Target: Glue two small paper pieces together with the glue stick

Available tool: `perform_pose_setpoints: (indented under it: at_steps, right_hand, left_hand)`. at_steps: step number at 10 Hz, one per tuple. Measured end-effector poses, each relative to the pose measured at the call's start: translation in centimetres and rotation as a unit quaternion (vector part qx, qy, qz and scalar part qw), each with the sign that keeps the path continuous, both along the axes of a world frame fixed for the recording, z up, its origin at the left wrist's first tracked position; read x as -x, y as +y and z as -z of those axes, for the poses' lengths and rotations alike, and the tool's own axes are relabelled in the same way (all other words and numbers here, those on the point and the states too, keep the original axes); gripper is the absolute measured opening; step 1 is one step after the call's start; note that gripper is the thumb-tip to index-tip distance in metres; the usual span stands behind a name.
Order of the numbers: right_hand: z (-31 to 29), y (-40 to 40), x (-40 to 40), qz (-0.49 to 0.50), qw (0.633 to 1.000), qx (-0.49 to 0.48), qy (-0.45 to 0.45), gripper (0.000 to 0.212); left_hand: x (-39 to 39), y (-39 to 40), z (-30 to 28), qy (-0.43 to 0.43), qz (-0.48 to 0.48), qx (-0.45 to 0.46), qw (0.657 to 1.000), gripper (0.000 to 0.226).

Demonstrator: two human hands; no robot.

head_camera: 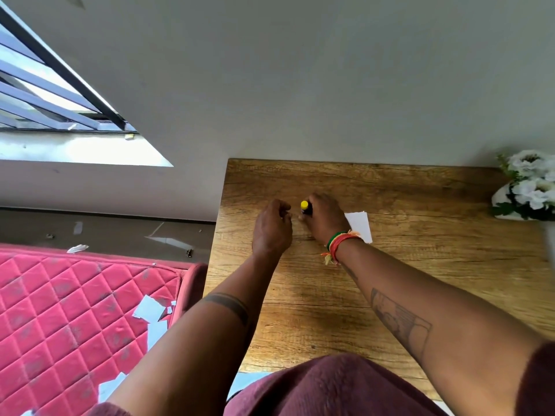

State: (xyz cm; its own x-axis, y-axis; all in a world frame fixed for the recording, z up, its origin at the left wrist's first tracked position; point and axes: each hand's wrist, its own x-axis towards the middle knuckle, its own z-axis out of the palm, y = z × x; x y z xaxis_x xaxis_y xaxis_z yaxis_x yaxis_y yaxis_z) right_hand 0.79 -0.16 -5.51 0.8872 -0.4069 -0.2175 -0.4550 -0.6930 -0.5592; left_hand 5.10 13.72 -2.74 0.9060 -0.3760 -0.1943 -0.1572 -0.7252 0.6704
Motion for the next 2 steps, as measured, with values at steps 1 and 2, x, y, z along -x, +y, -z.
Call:
perform_pose_setpoints:
  at_steps: [1,2]
  right_hand:
    - [-0.54,-0.26,0.34,-0.005,1.0,-0.023,-0.007,0.036]
    - [-1.51,-0.6,1.18,-0.011,0.999,-0.036,-0.015,0.047]
  left_hand:
    - [0.14,0.07,-0.29,-0.017,0.013,0.001,1.0,0.024]
    - [0.29,0.0,-0.86,-0.03,0.006,0.0,1.0,0.022]
